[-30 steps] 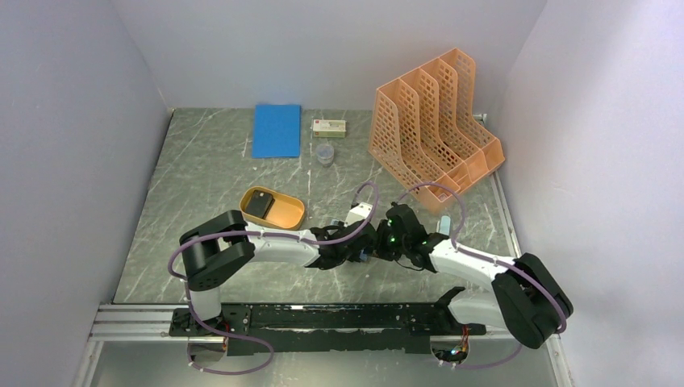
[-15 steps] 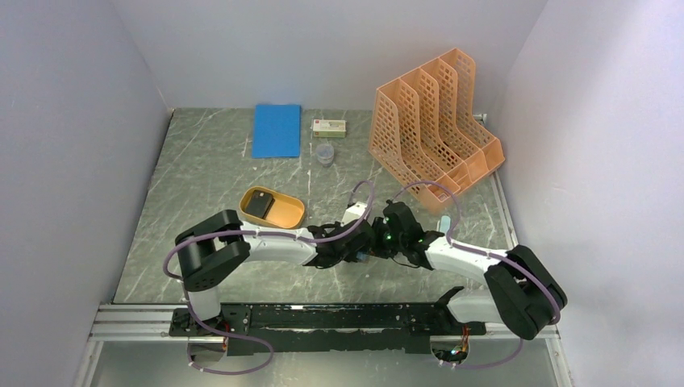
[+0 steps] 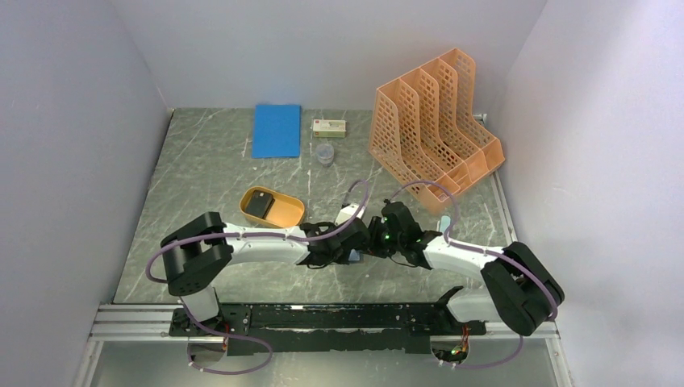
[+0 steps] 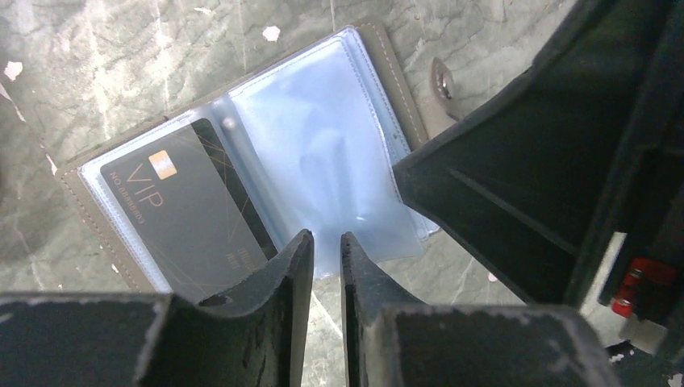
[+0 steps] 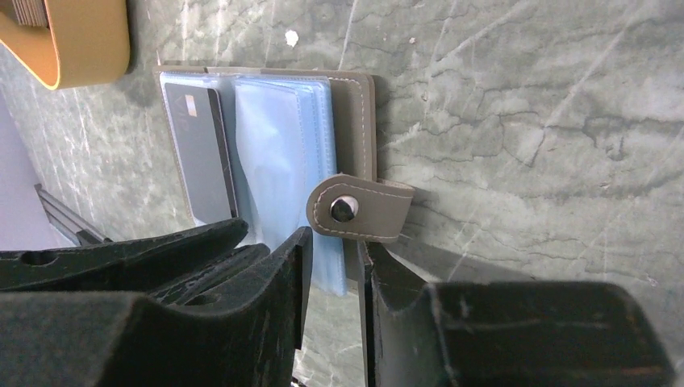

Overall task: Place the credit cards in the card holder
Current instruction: Adjust the card holder at the center of the board.

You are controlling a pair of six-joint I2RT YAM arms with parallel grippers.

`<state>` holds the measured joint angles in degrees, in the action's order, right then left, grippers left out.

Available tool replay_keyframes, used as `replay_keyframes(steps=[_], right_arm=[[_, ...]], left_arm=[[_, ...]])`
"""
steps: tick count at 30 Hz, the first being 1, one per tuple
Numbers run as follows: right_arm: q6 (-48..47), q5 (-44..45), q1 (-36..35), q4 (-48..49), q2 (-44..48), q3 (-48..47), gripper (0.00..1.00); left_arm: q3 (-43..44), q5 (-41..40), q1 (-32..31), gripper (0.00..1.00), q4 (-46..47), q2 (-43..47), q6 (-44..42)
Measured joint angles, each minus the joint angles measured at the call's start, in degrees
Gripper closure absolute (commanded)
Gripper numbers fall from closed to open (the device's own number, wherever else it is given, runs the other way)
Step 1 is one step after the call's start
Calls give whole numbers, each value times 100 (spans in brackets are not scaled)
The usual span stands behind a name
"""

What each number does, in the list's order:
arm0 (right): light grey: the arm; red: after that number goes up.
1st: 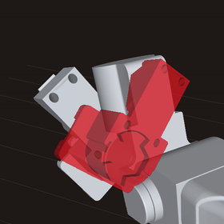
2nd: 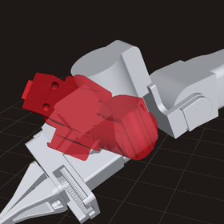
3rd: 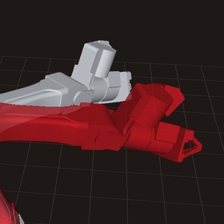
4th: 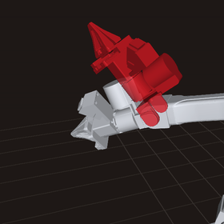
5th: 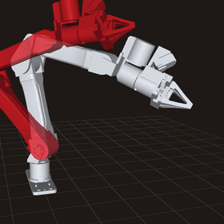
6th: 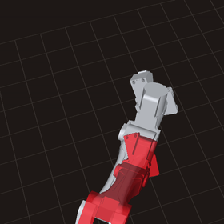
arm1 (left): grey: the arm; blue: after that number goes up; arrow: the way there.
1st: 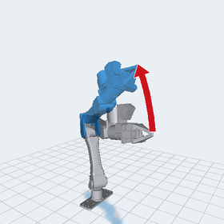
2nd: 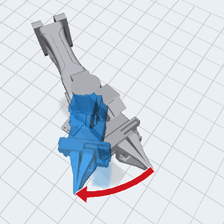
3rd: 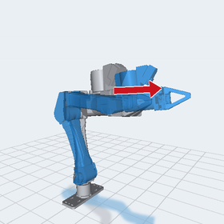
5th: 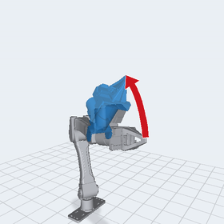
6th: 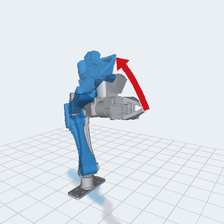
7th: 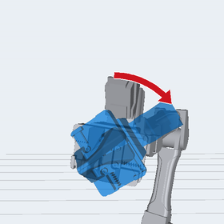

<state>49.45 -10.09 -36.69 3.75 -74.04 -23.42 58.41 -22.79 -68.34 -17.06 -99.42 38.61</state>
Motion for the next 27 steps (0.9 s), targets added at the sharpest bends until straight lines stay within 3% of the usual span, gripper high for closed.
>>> replay_keyframes(steps=[5, 16, 27], right_arm=[[-2, -2, -66, 55, -76, -39, 69], [-63, 2, -282, 70, -13, -96, 52], [-92, 186, -645, -107, -11, -459, 47]], left_arm=[[0, 0, 0, 74, -68, 129, 2], [-157, -7, 0, 50, -109, 575, 136], [-518, -402, 0, 46, -177, 1427, 503]])
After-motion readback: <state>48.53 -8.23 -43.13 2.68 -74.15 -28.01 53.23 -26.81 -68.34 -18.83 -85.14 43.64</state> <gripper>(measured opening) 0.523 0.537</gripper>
